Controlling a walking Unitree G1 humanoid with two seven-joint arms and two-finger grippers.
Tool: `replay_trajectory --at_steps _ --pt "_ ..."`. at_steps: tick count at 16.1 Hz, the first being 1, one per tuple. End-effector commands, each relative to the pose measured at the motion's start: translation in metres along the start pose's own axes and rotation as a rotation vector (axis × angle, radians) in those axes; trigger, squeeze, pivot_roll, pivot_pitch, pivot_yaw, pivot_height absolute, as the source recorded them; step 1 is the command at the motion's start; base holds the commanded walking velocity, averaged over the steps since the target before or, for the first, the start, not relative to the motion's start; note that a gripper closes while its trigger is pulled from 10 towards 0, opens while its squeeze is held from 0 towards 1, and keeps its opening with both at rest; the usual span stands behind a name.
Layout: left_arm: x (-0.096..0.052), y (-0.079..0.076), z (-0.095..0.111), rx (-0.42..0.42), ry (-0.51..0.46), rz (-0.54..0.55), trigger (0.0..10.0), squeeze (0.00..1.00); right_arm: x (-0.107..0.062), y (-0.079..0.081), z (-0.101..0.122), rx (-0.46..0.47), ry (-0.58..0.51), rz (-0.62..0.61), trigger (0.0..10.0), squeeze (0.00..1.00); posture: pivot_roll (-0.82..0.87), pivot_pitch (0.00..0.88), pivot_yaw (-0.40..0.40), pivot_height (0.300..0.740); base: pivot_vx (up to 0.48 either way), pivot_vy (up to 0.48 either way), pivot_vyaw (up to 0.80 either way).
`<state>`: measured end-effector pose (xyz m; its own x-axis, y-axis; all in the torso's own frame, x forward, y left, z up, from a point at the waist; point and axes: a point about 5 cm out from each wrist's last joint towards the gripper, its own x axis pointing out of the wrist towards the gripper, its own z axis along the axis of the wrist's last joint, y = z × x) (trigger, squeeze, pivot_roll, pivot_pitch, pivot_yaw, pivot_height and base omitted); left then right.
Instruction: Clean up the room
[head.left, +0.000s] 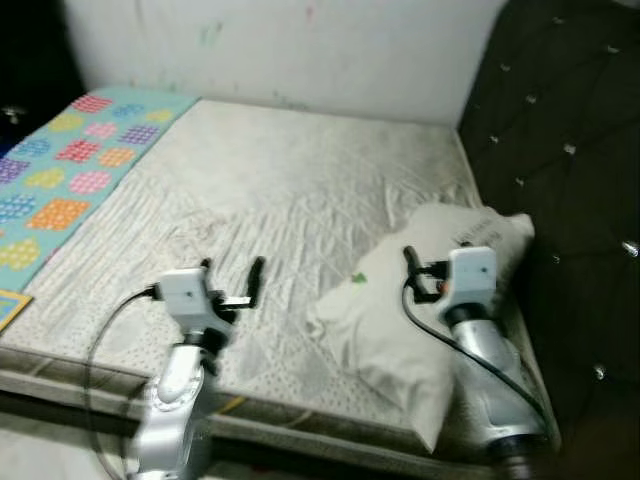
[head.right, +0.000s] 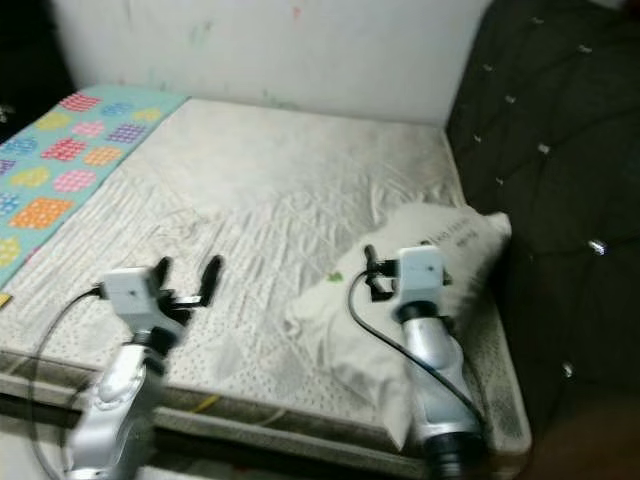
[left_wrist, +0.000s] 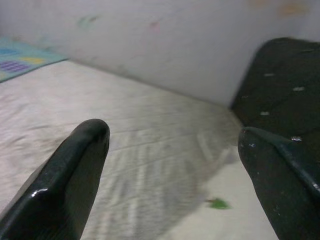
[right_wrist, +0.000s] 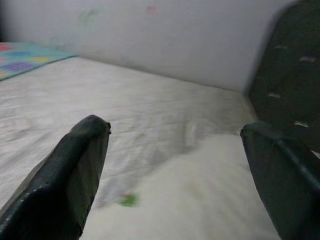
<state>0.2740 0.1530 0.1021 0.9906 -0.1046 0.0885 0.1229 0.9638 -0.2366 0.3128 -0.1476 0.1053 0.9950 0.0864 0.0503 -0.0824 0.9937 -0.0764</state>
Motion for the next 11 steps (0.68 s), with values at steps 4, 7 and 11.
replay_trajectory --at_steps 4,7,11 --pt "0.0016 -0.0043 0.0019 -0.003 -0.007 -0.022 10.0 0.0 0.0006 -0.0036 0.0021 -0.006 -0.005 -0.006 10.0 0.0 -0.04 0.026 -0.036 0.74 0.301 0.0 -0.2" --pt "0.002 -0.0031 0.0005 0.003 0.005 -0.01 10.0 0.0 0.0008 -0.0032 0.002 -0.006 -0.006 -0.005 10.0 0.0 -0.04 0.026 -0.036 0.74 0.188 0.0 -0.43" --pt "0.0019 -0.002 -0.0004 0.003 0.008 0.007 10.0 0.0 0.001 -0.0018 0.0002 -0.007 0.007 0.011 10.0 0.0 -0.04 0.022 -0.038 0.74 0.0 0.0 0.0"
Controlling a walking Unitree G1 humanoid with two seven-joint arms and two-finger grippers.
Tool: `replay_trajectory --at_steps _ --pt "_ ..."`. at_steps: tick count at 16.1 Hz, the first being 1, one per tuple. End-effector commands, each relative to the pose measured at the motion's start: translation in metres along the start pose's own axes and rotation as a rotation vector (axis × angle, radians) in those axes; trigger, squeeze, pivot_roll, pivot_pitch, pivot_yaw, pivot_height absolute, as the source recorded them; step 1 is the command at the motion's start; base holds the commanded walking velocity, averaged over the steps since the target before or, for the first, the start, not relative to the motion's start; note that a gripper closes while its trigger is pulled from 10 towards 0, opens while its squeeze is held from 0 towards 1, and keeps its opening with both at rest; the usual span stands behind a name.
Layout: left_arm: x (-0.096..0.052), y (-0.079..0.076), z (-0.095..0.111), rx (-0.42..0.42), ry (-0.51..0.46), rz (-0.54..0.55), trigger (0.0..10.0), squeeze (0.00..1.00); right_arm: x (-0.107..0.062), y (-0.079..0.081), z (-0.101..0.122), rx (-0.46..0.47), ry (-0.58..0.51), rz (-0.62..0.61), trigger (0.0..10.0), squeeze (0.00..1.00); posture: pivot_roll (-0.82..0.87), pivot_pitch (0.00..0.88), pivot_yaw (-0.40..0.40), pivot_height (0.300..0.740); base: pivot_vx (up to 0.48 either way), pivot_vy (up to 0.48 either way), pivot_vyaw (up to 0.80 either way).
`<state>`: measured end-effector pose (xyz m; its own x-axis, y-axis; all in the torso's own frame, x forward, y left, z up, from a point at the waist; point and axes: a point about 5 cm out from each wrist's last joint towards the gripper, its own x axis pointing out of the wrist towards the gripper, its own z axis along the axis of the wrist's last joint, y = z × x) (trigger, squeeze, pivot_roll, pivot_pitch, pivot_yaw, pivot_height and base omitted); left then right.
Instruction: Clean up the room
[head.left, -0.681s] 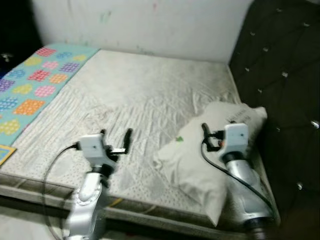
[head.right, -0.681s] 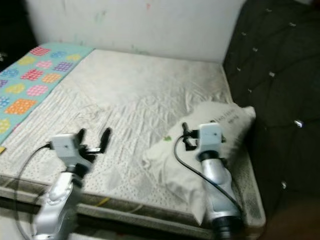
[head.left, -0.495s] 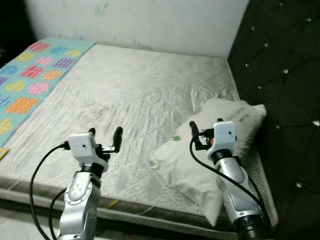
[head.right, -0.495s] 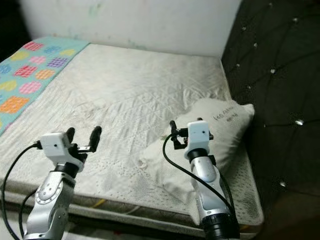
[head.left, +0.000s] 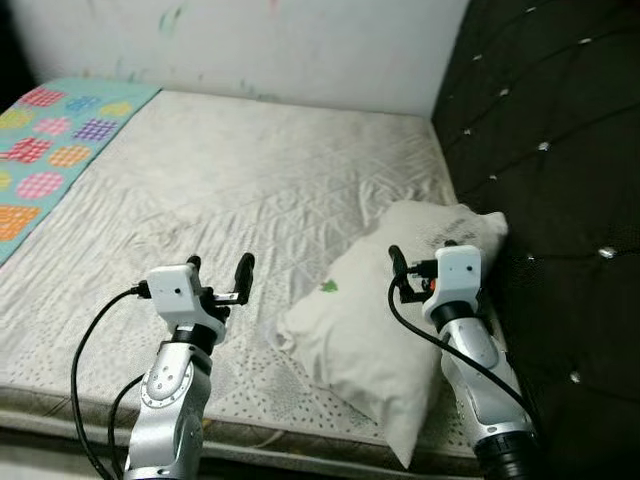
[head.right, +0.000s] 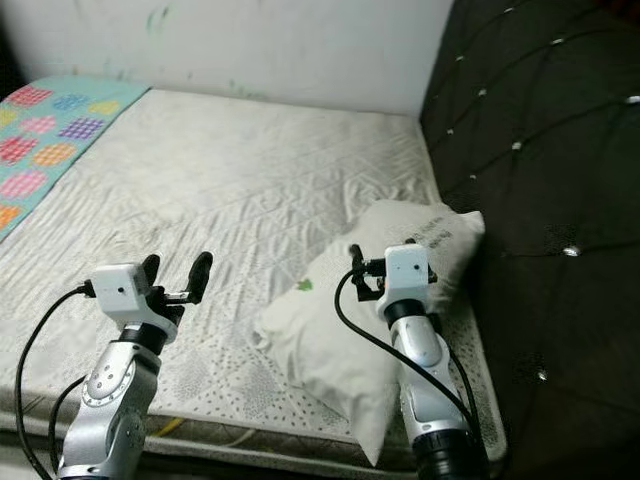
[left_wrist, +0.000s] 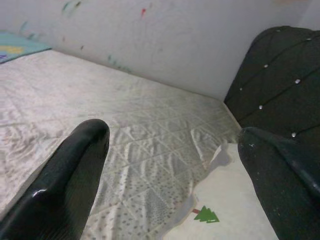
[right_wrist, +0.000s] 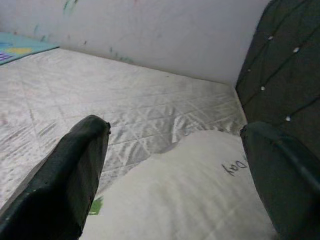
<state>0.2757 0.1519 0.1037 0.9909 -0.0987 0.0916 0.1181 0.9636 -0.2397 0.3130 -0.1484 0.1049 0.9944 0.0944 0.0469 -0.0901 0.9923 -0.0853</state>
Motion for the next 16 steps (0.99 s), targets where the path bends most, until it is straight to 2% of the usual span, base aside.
replay_trajectory --at_steps 1,3,5,7,8,9,10,11,13,15,16 --pt "0.0 -0.001 -0.002 0.007 0.013 0.003 10.0 0.0 0.001 -0.001 0.0 -0.001 0.011 0.008 10.0 0.0 -0.04 0.021 -0.038 0.74 0.0 0.0 0.0" --pt "0.0 -0.001 -0.002 0.008 0.014 0.006 10.0 0.0 0.0 -0.001 -0.001 0.01 0.014 0.01 10.0 0.0 -0.04 0.02 -0.039 0.74 0.0 0.0 0.0" --pt "-0.001 -0.001 -0.002 0.009 0.013 0.008 10.0 0.0 0.001 -0.001 -0.005 -0.025 0.054 0.006 10.0 0.0 -0.03 0.019 -0.04 0.74 0.0 0.0 0.0" --pt "-0.003 -0.001 0.0 0.013 0.009 0.007 10.0 0.0 0.002 -0.004 -0.001 -0.025 0.031 0.005 10.0 0.0 -0.02 0.026 -0.037 0.74 0.0 0.0 0.0" --pt "-0.004 -0.001 0.001 0.017 0.007 0.01 10.0 0.0 0.002 -0.003 0.002 0.028 0.029 0.045 10.0 0.0 -0.02 0.029 -0.033 0.74 0.0 0.0 0.0" --pt "-0.006 0.002 0.001 0.02 0.009 0.015 10.0 0.0 0.005 -0.007 0.005 0.04 0.02 0.022 10.0 0.0 -0.02 0.032 -0.029 0.74 0.0 0.0 0.0" --pt "-0.007 0.002 0.001 0.021 0.011 0.018 10.0 0.0 0.005 -0.008 0.006 0.026 0.009 0.03 10.0 0.0 -0.02 0.032 -0.029 0.74 0.0 0.0 0.0" --pt "-0.009 0.002 0.0 0.018 0.02 0.013 10.0 0.0 0.004 -0.008 0.005 0.002 0.025 -0.014 10.0 0.0 -0.02 0.043 -0.023 0.74 0.0 0.0 0.0" --pt "-0.011 0.002 -0.001 0.019 0.026 0.011 10.0 0.0 -0.002 0.0 0.003 0.089 0.029 0.014 10.0 0.0 -0.01 0.046 -0.021 0.74 0.0 0.0 0.0" --pt "-0.012 0.002 -0.001 0.019 0.033 0.013 10.0 0.0 -0.006 0.001 -0.001 0.082 0.043 0.014 10.0 0.0 -0.01 0.049 -0.018 0.74 0.0 0.0 0.0" --pt "-0.013 0.001 -0.001 0.02 0.035 0.012 10.0 0.0 -0.006 -0.002 -0.002 0.093 0.054 0.0 10.0 0.0 -0.02 0.057 -0.015 0.74 0.0 0.0 -0.8"
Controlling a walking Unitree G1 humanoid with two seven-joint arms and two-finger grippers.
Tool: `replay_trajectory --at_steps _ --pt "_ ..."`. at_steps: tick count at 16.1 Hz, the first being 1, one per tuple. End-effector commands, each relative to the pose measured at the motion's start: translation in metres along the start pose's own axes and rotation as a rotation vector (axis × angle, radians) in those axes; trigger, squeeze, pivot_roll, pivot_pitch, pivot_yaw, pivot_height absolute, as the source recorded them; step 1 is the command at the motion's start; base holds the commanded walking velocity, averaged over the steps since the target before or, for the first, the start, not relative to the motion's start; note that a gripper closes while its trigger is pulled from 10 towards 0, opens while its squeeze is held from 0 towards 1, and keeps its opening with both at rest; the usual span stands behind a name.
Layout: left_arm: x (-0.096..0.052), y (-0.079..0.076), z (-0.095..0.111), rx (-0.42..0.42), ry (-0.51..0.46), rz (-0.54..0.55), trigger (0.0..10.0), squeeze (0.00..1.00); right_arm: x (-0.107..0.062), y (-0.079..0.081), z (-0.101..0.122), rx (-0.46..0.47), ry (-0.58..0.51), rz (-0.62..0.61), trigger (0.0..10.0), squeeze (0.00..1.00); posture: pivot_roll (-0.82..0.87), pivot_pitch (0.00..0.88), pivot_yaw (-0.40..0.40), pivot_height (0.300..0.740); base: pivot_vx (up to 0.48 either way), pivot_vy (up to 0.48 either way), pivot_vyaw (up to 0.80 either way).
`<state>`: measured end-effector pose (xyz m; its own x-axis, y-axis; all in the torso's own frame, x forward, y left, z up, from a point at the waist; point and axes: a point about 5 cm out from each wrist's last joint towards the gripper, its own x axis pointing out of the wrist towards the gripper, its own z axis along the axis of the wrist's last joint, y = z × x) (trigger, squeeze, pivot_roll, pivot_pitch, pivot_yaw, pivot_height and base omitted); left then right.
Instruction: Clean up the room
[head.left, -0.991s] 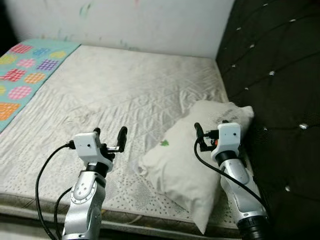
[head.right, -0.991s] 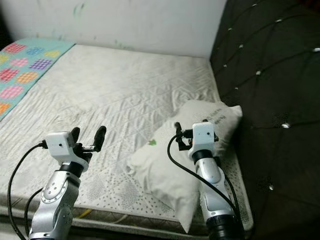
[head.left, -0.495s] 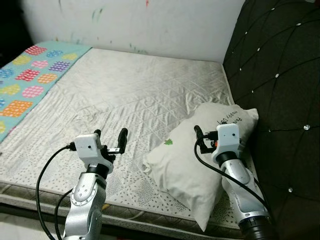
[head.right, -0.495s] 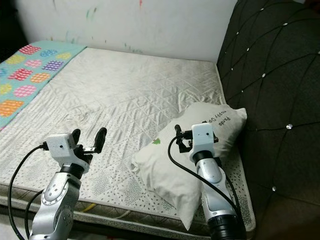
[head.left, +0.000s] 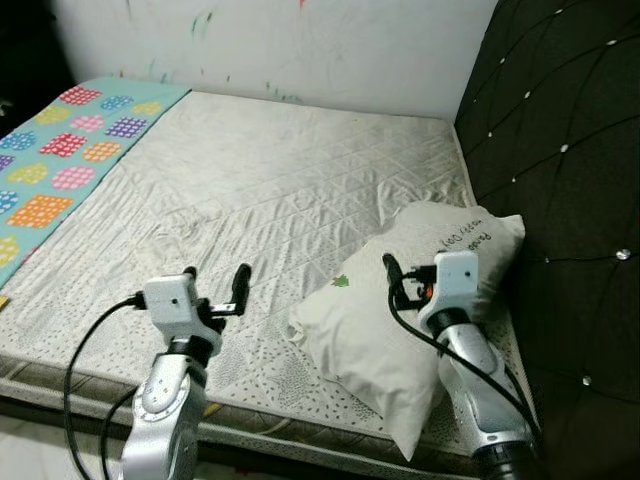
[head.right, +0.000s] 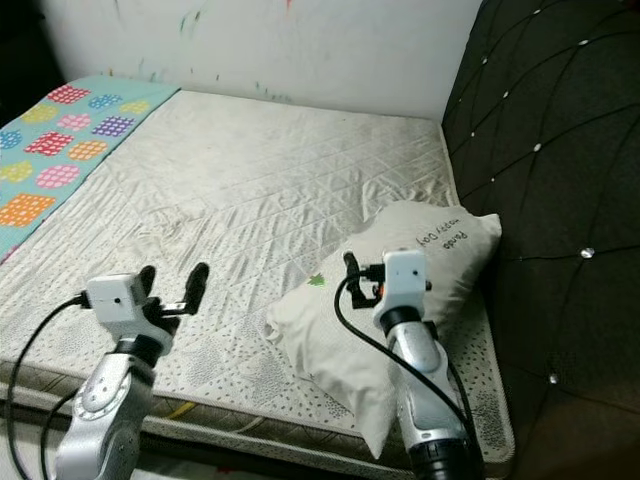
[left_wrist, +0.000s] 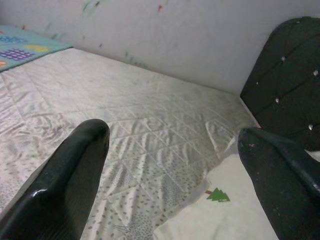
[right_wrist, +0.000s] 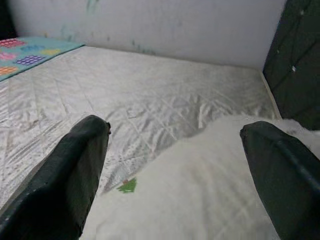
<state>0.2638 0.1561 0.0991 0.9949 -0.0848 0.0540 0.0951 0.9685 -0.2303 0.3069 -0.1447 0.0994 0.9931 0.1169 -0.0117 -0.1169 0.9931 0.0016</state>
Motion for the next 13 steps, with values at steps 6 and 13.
replay_trajectory --at_steps 6,13 --pt "-0.004 -0.0007 0.0032 0.011 0.011 -0.012 10.0 0.0 -0.0043 -0.0098 0.0055 -0.012 -0.007 -0.026 10.0 0.0 -0.02 0.091 -0.02 0.74 0.0 0.0 -0.67" --pt "-0.0064 0.0029 0.0087 0.018 0.012 0.004 10.0 0.0 -0.0087 -0.0152 0.0089 -0.017 -0.011 -0.03 10.0 0.0 -0.02 0.135 -0.019 0.74 0.0 0.0 0.0"
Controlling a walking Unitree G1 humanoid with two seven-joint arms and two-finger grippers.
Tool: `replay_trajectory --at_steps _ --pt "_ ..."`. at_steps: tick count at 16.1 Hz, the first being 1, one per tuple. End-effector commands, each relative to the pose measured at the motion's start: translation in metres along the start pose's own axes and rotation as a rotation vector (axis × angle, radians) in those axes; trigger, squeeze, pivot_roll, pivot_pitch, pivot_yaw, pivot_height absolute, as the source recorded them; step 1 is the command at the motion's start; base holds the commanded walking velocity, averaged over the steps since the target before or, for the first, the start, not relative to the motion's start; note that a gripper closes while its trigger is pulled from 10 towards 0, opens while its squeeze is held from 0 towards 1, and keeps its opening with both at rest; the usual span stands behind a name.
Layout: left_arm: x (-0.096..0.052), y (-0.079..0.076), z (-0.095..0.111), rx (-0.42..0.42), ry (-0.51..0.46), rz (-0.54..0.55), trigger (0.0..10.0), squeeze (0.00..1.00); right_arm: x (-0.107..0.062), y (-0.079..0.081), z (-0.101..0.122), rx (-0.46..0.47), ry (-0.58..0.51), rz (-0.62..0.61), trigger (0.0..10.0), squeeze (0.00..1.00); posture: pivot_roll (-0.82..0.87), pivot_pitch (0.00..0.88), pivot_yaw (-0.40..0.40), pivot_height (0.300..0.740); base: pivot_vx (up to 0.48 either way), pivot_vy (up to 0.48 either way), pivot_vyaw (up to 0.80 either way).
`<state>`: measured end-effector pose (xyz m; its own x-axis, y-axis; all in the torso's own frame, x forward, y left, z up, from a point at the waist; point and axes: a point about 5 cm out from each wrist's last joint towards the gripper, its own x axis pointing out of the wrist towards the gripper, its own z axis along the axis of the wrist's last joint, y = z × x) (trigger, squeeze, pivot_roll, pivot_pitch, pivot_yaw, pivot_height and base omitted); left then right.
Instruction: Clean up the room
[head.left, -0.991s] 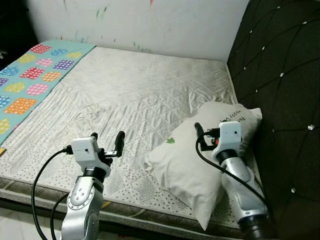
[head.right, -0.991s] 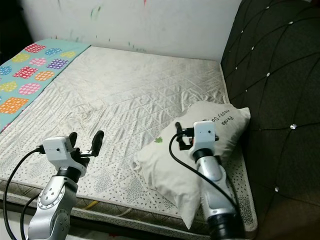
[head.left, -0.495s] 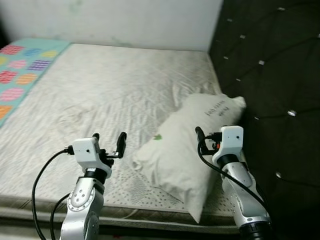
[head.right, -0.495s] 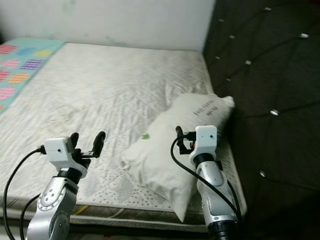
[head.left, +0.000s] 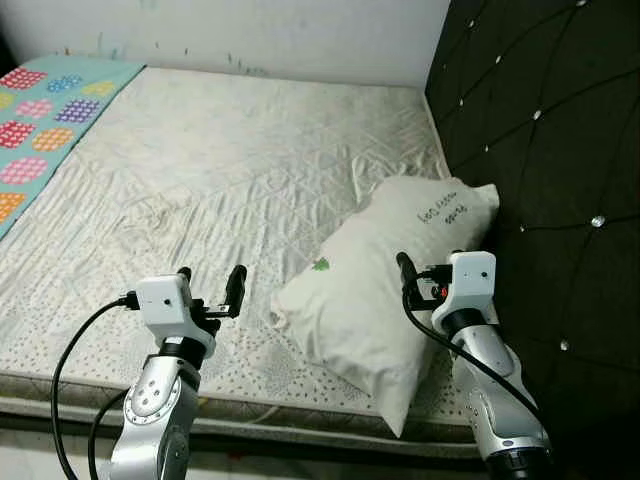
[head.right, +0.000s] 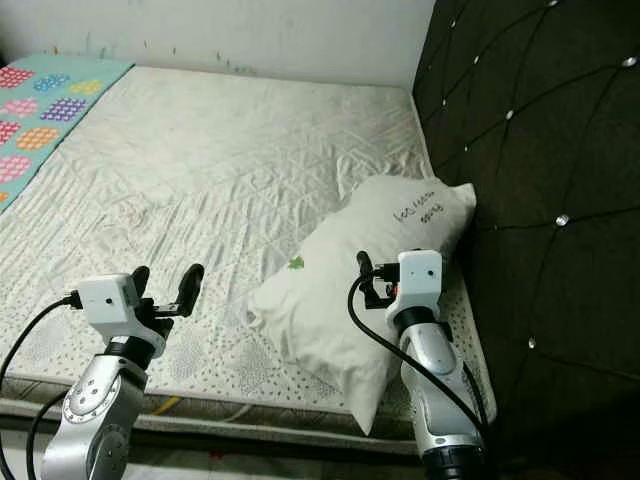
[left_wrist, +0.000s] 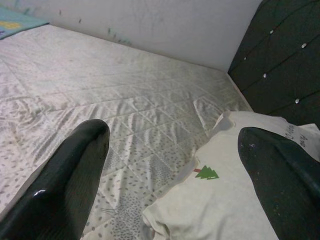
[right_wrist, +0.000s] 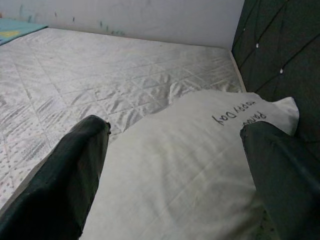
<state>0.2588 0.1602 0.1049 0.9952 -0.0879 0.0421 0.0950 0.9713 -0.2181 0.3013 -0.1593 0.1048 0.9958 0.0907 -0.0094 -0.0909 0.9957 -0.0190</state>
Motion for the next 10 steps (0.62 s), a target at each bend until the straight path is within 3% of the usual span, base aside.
replay_trajectory --at_steps 1,6,10 --pt "-0.0015 0.0012 0.0025 0.006 -0.001 0.009 10.0 0.0 -0.0013 0.0 0.0037 0.008 -0.008 0.012 10.0 0.0 -0.02 0.138 -0.018 0.74 0.0 0.0 0.0" --pt "-0.0015 0.005 0.0025 -0.007 0.003 0.037 10.0 0.0 -0.0029 0.0049 0.0056 0.001 -0.014 0.065 10.0 0.0 -0.02 0.136 -0.024 0.74 0.0 0.0 0.0" --pt "-0.0006 0.0043 0.0016 -0.007 0.008 0.036 10.0 0.0 -0.0023 0.0053 0.0056 -0.007 -0.014 0.079 10.0 0.0 -0.02 0.134 -0.026 0.7 0.0 0.0 0.0"
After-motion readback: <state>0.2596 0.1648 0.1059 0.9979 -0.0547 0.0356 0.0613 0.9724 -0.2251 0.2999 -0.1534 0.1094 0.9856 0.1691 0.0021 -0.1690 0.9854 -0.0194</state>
